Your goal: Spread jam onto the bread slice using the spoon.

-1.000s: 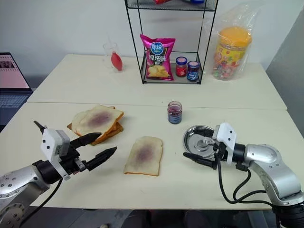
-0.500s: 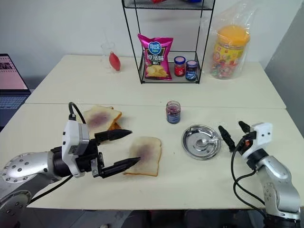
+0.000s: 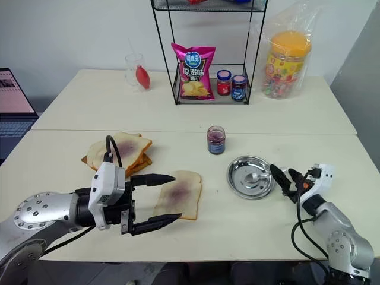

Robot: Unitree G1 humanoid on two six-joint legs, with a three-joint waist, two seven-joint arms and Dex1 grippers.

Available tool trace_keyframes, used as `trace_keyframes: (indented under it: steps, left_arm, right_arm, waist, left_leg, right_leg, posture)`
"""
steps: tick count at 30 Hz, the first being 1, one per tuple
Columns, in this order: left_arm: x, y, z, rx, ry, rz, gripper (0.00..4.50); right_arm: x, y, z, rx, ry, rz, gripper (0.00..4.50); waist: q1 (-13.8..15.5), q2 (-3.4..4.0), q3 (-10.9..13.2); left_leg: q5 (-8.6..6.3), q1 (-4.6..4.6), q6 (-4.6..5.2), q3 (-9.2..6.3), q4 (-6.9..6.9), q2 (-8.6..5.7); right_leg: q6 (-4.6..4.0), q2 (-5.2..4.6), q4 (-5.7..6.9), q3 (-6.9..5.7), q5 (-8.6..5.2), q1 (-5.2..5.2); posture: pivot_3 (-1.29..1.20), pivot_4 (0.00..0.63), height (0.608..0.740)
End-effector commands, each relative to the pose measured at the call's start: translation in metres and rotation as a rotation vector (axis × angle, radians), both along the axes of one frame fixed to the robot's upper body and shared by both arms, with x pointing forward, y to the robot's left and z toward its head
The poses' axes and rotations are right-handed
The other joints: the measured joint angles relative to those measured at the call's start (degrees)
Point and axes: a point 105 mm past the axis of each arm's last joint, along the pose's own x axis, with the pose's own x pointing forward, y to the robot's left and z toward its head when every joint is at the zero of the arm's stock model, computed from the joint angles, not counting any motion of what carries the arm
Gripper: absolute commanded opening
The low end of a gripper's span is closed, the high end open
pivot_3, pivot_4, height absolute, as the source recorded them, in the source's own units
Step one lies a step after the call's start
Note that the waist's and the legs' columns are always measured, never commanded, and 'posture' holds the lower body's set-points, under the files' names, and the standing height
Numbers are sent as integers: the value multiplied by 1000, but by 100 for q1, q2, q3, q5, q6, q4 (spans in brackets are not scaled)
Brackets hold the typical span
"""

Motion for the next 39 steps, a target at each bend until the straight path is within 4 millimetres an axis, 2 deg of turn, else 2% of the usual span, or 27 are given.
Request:
trace_keyframes:
  steps: [1,11,12,18,30,32,39]
  left_arm:
    - [-3,-5,4,4,-37,-34,4475]
    - [-1,-4,5,15,-44,-24,4475]
    - [0,-4,5,17,-45,-22,4500]
    - [1,-3,5,25,-49,-18,4500]
    - [5,0,6,29,-63,3,4500]
    - [6,1,6,28,-65,9,4500]
    - [10,5,7,12,-72,39,4500]
  right_arm:
    - [3,2,9,57,-27,11,4500]
    - [13,3,8,97,-29,5,4500]
    - [14,2,8,101,-29,3,4138]
    - [15,2,7,112,-29,0,2732]
    - [14,1,10,148,-31,11,207]
    - [14,1,12,151,-36,13,20]
    - [13,5,31,156,-90,63,20]
  waist:
    - [-5,0,0]
    - [-39,1,1]
    - [-46,2,1]
    - [-49,2,1]
    - [-53,2,1]
    - [-57,2,0]
    - [-53,2,0]
  left_leg:
    - [0,0,0,0,0,0]
    - [0,-1,0,1,-1,1]
    - [0,0,0,2,-1,1]
    - [0,-1,0,2,-2,0]
    - [0,-1,0,2,-1,0]
    - [0,1,0,3,0,1]
    - [0,3,0,5,2,0]
  right_leg:
    - [3,0,0,0,-2,0]
    - [8,0,-1,0,-4,0]
    - [8,0,-1,0,-4,0]
    - [8,0,-1,0,-4,-1]
    - [8,0,0,0,-4,-1]
    - [9,0,0,1,-4,0]
    - [13,0,0,3,-2,3]
  posture:
    - [0,150,740]
    - [0,150,740]
    - [0,150,740]
    - [0,150,740]
    - [0,150,740]
    - [0,150,740]
    - [0,150,740]
